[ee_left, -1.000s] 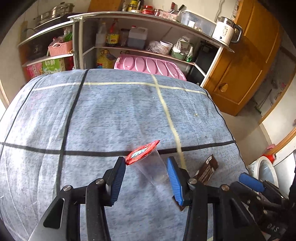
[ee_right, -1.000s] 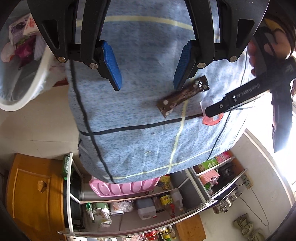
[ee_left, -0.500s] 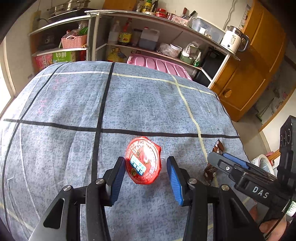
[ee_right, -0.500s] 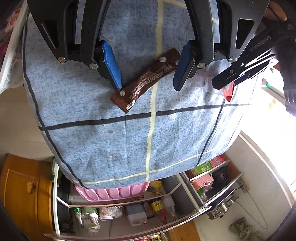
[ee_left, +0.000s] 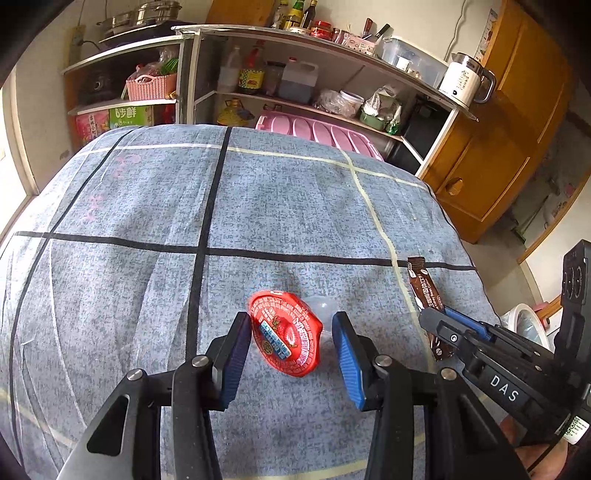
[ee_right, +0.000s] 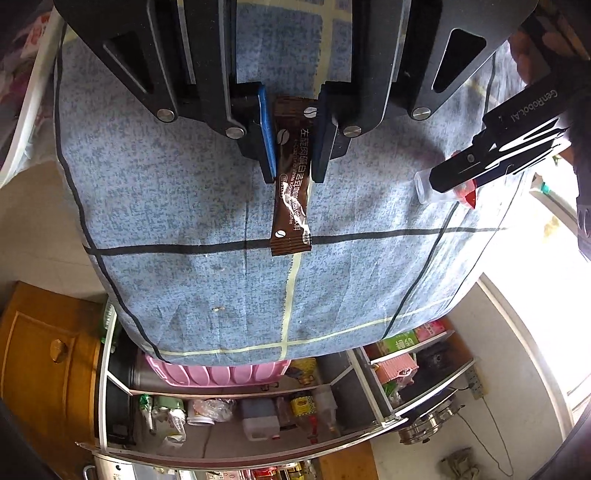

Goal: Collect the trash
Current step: 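Lift the cup and wrapper and carry them over the white bin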

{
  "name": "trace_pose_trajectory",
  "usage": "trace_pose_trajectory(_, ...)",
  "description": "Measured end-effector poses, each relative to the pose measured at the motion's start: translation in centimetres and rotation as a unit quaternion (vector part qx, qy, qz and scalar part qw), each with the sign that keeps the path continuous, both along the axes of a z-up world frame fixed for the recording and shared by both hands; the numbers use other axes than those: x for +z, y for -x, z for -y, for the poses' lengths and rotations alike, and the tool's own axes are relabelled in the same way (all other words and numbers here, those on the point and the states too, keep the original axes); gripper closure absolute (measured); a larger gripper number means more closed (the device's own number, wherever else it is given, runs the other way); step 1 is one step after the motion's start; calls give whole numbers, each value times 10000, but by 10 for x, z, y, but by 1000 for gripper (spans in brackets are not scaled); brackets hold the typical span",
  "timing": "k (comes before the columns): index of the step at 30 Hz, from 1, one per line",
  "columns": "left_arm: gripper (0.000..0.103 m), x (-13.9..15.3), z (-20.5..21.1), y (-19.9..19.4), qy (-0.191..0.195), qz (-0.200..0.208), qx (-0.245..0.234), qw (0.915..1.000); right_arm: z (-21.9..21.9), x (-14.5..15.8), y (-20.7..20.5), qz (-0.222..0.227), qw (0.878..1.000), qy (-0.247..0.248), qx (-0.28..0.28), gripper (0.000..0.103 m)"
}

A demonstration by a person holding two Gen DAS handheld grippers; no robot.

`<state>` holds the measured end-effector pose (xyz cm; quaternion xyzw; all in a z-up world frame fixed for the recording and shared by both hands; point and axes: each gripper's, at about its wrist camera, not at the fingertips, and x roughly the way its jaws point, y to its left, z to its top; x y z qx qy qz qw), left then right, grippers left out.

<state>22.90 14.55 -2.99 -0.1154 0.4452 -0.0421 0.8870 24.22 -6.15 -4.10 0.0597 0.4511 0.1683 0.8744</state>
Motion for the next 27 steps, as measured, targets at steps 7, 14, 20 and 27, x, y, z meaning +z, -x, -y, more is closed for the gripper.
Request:
trace_pose_trajectory(7, 57, 17, 14, 17, -100, 221, -104, 9997, 7, 19, 19, 293, 9995, -70, 34, 84)
trace_pose_trajectory(14, 57, 36, 44, 38, -275, 435, -379, 9980, 28, 36, 40, 441, 9988, -219, -70, 84)
trace_pose_trajectory(20, 57, 54, 81, 59, -429, 719, -647, 9944, 57, 49, 61, 566, 9978, -296, -200, 84)
trace_pose_trajectory(27, 57, 67, 125, 76, -389, 880, -999, 9903, 97, 63, 86, 766, 9958, -287, -404, 84)
